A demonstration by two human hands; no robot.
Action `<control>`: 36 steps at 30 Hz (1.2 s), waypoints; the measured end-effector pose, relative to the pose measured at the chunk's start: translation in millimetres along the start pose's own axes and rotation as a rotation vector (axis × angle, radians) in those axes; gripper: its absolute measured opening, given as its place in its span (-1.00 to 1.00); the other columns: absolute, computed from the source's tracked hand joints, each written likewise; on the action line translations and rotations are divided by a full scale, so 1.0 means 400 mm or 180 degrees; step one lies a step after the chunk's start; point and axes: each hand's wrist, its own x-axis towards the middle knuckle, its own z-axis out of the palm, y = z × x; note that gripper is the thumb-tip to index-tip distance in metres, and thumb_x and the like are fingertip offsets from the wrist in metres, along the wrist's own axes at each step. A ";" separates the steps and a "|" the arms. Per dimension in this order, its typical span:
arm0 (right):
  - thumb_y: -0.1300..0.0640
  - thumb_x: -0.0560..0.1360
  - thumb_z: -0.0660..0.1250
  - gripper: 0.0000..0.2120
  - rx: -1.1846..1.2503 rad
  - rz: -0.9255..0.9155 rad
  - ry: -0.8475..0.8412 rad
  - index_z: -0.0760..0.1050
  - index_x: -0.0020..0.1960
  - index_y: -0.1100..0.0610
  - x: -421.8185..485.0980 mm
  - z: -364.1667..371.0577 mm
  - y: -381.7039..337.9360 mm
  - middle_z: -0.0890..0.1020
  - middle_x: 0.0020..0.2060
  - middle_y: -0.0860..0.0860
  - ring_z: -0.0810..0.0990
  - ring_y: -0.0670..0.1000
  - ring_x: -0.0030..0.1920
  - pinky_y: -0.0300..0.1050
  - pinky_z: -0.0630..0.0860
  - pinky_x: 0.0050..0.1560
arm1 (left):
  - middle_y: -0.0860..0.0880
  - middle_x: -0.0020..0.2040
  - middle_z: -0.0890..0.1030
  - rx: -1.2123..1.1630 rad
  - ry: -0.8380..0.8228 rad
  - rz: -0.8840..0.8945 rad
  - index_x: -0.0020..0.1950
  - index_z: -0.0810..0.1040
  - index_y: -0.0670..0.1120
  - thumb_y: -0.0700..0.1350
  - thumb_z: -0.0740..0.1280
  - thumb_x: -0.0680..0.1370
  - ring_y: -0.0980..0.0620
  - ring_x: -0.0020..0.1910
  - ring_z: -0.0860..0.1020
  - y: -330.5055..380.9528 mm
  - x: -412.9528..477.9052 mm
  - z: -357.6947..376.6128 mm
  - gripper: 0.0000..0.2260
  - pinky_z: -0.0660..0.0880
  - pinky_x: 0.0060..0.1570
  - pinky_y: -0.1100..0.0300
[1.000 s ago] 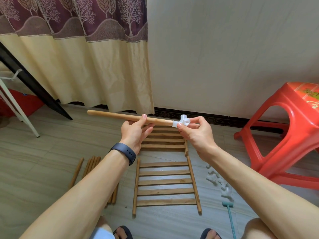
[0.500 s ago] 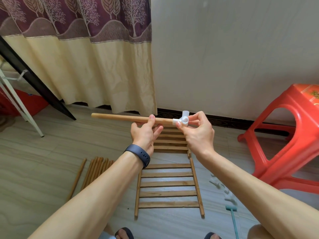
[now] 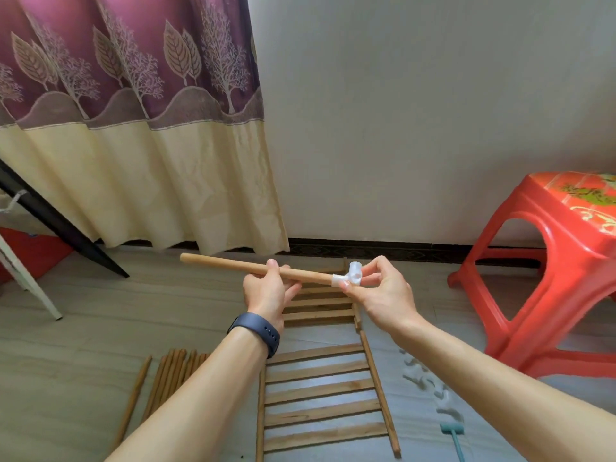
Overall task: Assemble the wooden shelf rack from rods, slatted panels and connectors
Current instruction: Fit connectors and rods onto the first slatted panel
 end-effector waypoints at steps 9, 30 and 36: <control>-0.06 0.53 0.37 -0.75 -0.2044 0.0924 -0.1274 0.52 0.18 -0.04 0.032 -0.149 0.470 0.65 0.12 -0.02 0.61 -0.02 0.10 -0.10 0.54 0.14 | -0.14 0.10 0.63 0.1180 -0.0189 -0.0228 0.29 0.41 -0.11 -0.11 0.22 0.69 -0.05 0.07 0.64 -0.241 0.123 0.019 -0.81 0.63 -0.04 -0.11; 0.15 0.57 0.28 -0.88 -0.2375 0.2135 -0.0257 0.42 0.09 0.03 -0.003 -0.129 0.965 0.51 0.13 0.14 0.51 0.20 0.13 -0.01 0.50 0.08 | -0.04 0.01 0.68 0.3529 -0.1031 -0.0933 0.28 0.46 0.02 -0.01 0.24 0.68 -0.08 0.00 0.66 -0.569 0.217 -0.042 -0.81 0.58 0.04 -0.01; 0.14 0.51 0.46 -0.76 -0.0460 0.2238 0.0394 0.48 0.12 0.11 -0.020 -0.130 0.858 0.62 0.02 0.08 0.59 0.13 0.04 -0.03 0.51 0.09 | -0.15 0.01 0.68 0.3492 -0.1249 -0.1026 0.26 0.48 -0.10 -0.10 0.28 0.67 -0.14 0.00 0.68 -0.440 0.202 -0.010 -0.81 0.63 0.06 -0.02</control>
